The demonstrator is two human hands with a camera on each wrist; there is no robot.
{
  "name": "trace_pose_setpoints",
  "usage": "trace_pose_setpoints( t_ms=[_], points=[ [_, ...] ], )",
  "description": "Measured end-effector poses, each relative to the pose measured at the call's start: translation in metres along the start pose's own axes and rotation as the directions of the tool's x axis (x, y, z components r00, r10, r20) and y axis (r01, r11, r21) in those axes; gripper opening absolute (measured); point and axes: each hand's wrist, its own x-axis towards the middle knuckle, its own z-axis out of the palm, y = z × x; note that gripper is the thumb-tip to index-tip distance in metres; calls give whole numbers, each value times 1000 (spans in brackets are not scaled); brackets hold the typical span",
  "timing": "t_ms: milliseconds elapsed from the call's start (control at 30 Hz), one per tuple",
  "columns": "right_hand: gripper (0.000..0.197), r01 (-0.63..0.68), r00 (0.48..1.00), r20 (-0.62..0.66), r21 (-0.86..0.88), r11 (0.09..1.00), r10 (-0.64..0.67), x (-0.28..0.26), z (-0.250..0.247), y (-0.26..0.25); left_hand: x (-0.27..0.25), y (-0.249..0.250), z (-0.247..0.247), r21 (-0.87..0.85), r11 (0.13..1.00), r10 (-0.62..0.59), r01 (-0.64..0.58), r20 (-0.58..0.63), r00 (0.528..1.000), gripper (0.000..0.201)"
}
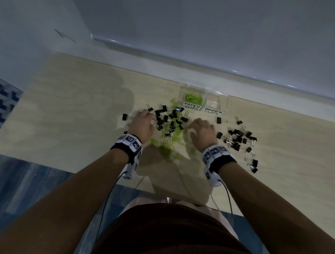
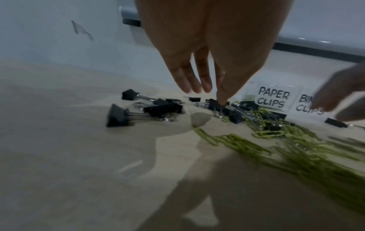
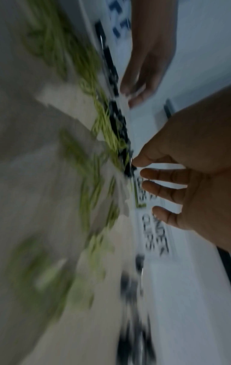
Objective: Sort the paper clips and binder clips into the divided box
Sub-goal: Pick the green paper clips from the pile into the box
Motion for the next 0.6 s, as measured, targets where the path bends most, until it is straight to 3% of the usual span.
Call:
trace_pose_setpoints(
  t_ms=[133, 267, 467, 600],
  points=[
    [46, 228, 961, 171, -37, 973, -219, 30, 12, -37, 12, 17, 12, 56, 989, 123, -139, 224, 967, 52],
    [43, 323, 900, 325, -51, 945, -290, 40, 19, -41, 17, 19, 12, 72, 986, 127, -149, 248, 960, 49],
    [31, 308, 925, 221, 40, 950, -309, 32, 22, -30, 12, 17, 10, -11, 987, 162, -163, 191, 968, 33],
    [16, 127, 992, -4, 192, 973, -129, 20, 13, -14, 5, 10, 0, -172, 984, 50, -47, 13, 999, 31]
  ],
)
